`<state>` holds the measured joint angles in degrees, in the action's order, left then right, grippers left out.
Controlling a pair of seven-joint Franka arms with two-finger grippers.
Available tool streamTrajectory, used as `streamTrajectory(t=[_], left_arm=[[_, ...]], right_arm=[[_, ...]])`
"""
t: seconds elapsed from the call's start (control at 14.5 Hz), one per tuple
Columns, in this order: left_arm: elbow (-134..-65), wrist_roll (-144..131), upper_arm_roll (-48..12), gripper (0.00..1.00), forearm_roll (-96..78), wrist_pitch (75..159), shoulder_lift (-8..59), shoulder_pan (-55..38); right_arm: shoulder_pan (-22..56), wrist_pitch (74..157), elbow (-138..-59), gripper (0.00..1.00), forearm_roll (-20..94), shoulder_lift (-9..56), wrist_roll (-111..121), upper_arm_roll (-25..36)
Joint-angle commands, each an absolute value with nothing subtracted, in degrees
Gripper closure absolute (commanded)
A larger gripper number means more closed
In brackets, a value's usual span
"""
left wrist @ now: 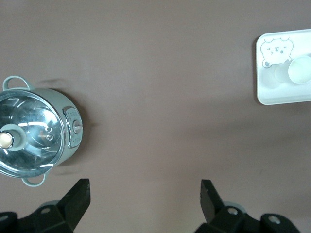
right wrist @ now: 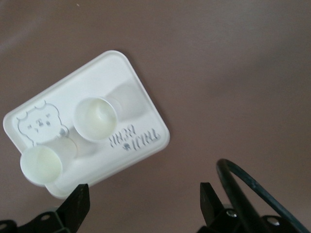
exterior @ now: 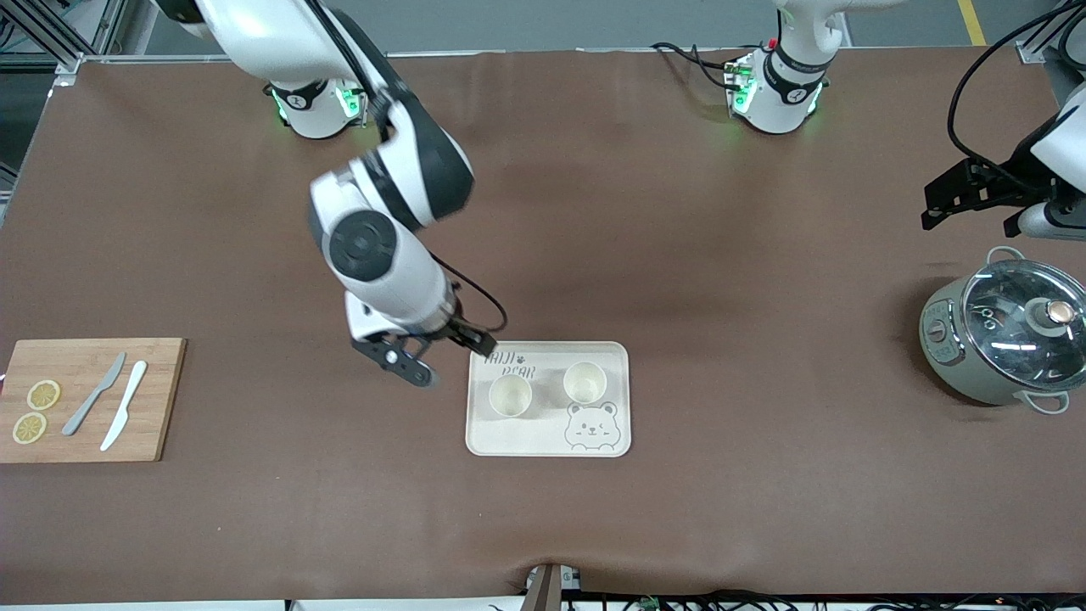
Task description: Place white IKEA cup upright on tray with both arms
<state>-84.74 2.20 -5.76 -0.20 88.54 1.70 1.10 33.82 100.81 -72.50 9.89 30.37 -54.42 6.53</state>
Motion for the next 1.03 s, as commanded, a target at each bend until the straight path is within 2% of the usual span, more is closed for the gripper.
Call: streamTrajectory(t=[0.0,0.28,0.48,0.76,0.96], left_arm=[[-84.73,2.11,-5.71,0.00,-0.44,90.09,1.41,1.58],[-84.73,2.02,-5.80,0.00,-0.62,91.05,1.67,2.72],[-84.73,2.02,-5.71,0.00,-0.53,91.84,1.76,2.72],[-84.64,2.11,-5.71,0.00,-0.53,91.93,1.85,3.16],[-84.81,2.02,-5.71,0.00,-0.44,92.55,1.85,3.52]], right_arm=[[31.38,93.11,-81.02,0.00,9.67,19.02,-48.45,5.89],[27.79,82.99,-87.95,0.00,8.71,6.54,-40.46,6.15],[22.17,81.65,-94.47,0.00,3.36,-2.96,-28.43,6.15],[8.64,80.85,-94.57,0.00,2.81,-5.45,-11.38,6.15],[5.19,84.54,-94.66,0.00,-0.52,-5.19,-7.48,6.15]])
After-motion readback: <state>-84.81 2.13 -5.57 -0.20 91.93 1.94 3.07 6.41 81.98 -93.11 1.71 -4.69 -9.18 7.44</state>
